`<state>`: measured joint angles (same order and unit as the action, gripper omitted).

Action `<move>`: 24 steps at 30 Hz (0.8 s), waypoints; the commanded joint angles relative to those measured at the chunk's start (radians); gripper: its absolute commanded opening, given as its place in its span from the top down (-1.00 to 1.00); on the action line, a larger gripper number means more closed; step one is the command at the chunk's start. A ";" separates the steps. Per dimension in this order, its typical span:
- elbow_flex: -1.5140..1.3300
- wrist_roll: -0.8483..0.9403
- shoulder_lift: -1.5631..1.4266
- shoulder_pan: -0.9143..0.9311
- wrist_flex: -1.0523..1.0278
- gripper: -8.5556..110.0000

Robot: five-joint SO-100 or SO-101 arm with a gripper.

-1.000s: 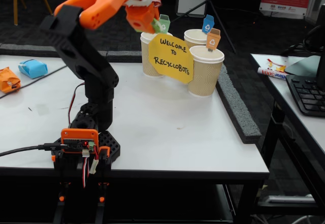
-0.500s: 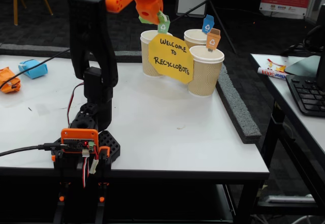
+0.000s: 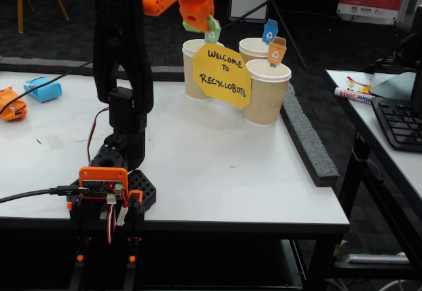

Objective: Sort rubbish by color.

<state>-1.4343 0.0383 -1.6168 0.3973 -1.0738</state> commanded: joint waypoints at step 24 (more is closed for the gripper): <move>0.244 0.020 0.120 0.046 0.083 0.60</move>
<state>-1.3606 0.0383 -1.4496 0.4126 -0.9756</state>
